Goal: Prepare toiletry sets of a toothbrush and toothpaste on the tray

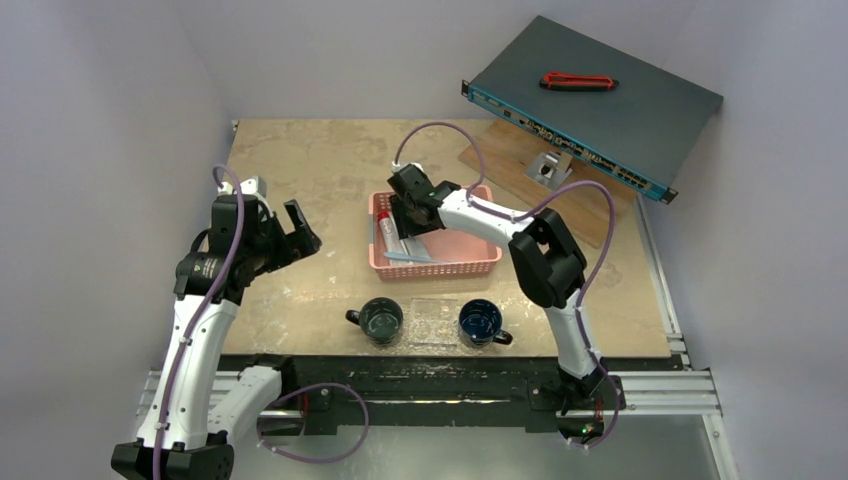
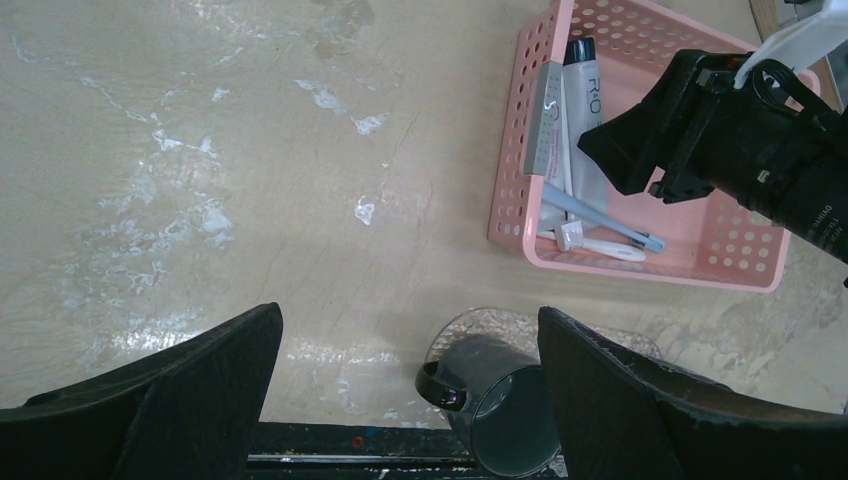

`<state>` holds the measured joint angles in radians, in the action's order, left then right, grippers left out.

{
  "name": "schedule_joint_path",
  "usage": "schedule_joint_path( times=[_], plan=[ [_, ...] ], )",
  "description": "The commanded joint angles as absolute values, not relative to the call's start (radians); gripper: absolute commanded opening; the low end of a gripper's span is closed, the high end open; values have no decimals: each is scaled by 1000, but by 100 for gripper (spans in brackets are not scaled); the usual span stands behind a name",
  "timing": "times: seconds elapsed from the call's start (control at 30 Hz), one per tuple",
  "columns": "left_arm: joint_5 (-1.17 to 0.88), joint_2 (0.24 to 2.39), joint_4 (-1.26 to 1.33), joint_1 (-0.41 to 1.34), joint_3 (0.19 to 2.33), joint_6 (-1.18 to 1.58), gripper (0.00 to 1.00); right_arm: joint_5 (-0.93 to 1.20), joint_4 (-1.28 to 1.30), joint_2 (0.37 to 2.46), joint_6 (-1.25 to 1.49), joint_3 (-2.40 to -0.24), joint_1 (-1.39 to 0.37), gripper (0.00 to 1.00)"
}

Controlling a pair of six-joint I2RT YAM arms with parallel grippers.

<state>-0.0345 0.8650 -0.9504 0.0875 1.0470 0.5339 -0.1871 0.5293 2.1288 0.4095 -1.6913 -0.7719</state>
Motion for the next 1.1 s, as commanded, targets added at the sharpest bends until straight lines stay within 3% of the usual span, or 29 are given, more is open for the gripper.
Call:
schedule_joint_path(
  times=[0.0,0.57,0.73,0.83,1.07],
  plan=[
    [-45,865,-919,92,1048,514,99,-184,502,2143,402,-1756,-752,52],
    [-39,868,-925,92,1051,512,99,-169,505,2224,398,-1786,-747,46],
    [-35,868,-923,92,1052,512,99,-180,504,2219,395,-1767,-747,35],
    [-35,870,-924,92,1051,511,99,-189,503,2199,394,-1756,-747,22],
    [-35,873,-923,92,1051,512,99,-218,521,2116,383,-1756,-746,13]
  ],
)
